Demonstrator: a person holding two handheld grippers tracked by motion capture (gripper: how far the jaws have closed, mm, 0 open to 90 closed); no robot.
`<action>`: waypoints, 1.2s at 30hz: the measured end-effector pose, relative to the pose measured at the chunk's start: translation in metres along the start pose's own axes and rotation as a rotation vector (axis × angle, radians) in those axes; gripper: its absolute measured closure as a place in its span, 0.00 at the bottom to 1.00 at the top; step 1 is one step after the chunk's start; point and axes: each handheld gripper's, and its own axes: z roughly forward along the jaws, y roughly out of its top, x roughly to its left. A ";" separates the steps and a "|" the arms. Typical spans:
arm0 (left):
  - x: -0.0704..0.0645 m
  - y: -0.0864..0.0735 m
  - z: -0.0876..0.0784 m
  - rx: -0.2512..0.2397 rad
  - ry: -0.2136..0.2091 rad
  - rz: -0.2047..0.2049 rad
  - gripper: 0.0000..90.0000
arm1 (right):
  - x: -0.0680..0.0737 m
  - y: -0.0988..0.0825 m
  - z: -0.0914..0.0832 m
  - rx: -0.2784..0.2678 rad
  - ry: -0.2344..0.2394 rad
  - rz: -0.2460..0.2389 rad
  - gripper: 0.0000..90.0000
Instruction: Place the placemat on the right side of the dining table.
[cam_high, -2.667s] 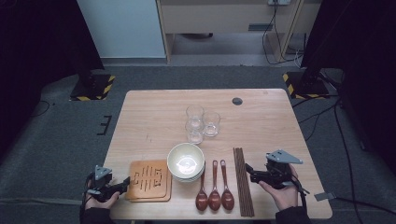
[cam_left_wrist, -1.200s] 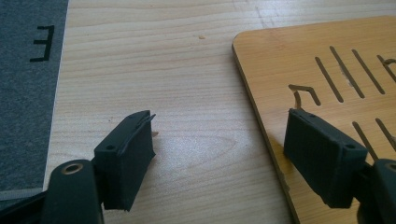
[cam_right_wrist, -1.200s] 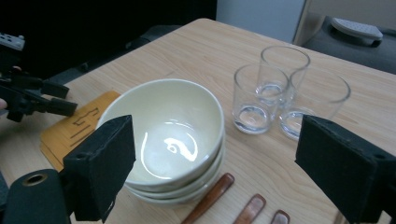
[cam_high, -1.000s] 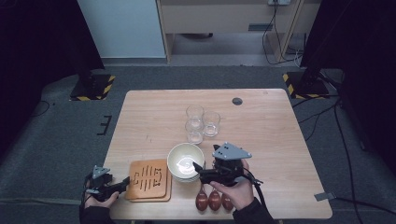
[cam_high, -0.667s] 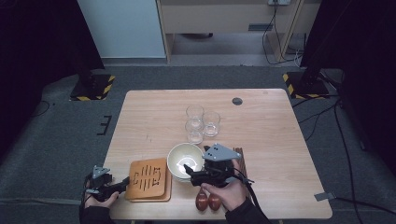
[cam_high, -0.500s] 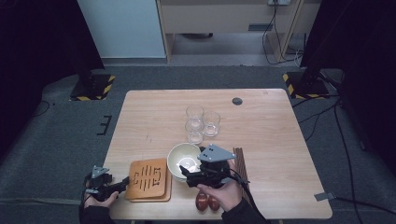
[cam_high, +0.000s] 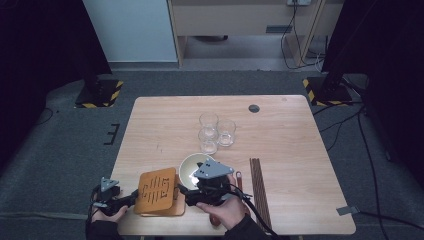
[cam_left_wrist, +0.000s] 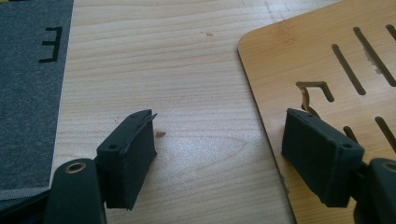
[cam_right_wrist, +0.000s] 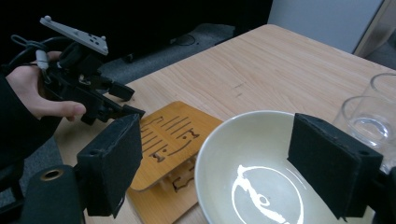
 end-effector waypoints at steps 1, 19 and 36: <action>0.000 0.000 0.000 -0.001 0.000 0.001 0.27 | 0.001 0.001 0.001 -0.001 0.004 -0.003 0.20; 0.001 -0.001 0.000 -0.011 -0.001 0.004 0.27 | 0.029 0.003 0.020 0.006 0.078 -0.014 0.28; 0.001 -0.001 0.000 -0.014 0.000 0.007 0.27 | 0.045 -0.010 0.042 0.060 0.101 0.022 0.35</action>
